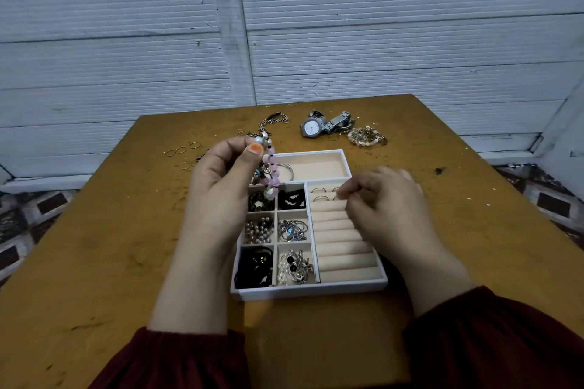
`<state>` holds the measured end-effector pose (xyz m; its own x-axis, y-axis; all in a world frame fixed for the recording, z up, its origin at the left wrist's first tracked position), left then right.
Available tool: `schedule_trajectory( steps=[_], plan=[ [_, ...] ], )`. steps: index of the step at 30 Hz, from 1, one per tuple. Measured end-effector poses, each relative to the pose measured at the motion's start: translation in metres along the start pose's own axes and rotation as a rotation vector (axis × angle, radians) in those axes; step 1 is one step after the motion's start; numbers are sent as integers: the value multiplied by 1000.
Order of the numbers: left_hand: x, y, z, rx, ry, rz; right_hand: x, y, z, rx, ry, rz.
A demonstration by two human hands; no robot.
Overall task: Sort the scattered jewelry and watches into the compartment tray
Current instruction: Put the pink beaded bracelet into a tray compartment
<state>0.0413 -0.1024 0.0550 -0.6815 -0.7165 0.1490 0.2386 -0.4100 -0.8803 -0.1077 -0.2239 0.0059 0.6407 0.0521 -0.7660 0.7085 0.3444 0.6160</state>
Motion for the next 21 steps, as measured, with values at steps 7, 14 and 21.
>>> schedule_trajectory(
  steps=[7,14,21],
  plan=[
    [0,0,0,-4,13,7,-11,-6,0,65,-33,239],
    [3,-8,-3,3,58,-4,-11,-32,3,220,12,13],
    [6,-13,-9,1,136,-16,3,-37,6,216,118,-272]
  ],
)
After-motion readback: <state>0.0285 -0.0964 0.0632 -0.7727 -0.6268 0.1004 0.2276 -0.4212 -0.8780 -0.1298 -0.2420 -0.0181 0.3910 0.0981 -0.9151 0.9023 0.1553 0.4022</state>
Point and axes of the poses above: each hand's wrist, its own z-axis towards the middle knuckle, its own x-axis out of the palm, y = z × x, the point moved 5 cm from there along z, towards the middle knuckle, and after that the axes turned 15 degrees about x, right-handed, at the moved point
